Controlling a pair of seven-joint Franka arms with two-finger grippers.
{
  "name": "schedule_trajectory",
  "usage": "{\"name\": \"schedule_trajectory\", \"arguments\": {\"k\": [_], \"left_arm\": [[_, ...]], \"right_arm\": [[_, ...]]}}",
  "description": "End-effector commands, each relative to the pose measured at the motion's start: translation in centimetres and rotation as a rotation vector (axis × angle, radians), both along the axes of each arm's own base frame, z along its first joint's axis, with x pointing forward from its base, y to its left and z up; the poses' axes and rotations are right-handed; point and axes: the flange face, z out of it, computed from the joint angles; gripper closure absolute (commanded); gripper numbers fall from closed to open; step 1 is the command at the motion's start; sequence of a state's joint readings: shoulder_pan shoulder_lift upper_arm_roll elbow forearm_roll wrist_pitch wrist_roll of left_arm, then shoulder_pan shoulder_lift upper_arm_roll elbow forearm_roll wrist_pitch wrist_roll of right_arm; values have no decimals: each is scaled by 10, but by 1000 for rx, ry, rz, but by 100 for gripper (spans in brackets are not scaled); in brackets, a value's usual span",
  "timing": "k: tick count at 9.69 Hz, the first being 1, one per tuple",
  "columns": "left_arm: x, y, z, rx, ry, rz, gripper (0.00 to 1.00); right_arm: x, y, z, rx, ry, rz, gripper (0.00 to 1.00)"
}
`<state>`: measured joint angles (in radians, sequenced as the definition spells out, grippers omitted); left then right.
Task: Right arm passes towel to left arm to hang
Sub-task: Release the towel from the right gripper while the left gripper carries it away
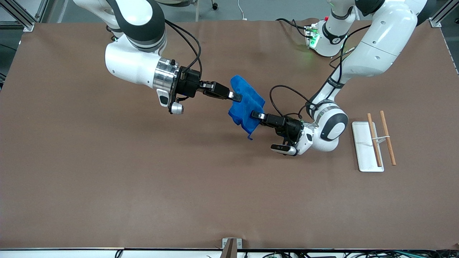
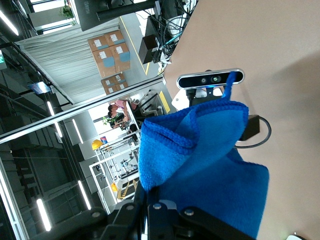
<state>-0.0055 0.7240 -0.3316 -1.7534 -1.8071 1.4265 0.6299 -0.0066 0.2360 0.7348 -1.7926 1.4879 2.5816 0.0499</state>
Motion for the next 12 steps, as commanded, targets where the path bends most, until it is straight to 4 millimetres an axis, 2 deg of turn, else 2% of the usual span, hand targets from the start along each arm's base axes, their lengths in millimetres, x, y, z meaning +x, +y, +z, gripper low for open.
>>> {"name": "schedule_trajectory", "arguments": {"k": [1,2,4,6,8,10,12], "left_arm": [[2,21,-14,10,4,12,100],[6,29,-14,12,9,24,100],[16,45,-2,33,34,32,100],[30,71,19,111,72,47,100],[48,114,53,296,94,42,100],[58,159,83,559,118,21,100],[55,200,113,957,132,-26,100]], "right_arm": [[-1,2,3,20,11,-13,100],[-1,2,3,21,13,-13,100],[-3,-3,-4,-6,6,-14,1],[8,-31,-10,-52,-14,-36,0],[22,-70,-19,-228,-119,13,0],[23,-134,-34,-479,-196,78,0],[26,-208,-46,-727,-226,139,0]]}}
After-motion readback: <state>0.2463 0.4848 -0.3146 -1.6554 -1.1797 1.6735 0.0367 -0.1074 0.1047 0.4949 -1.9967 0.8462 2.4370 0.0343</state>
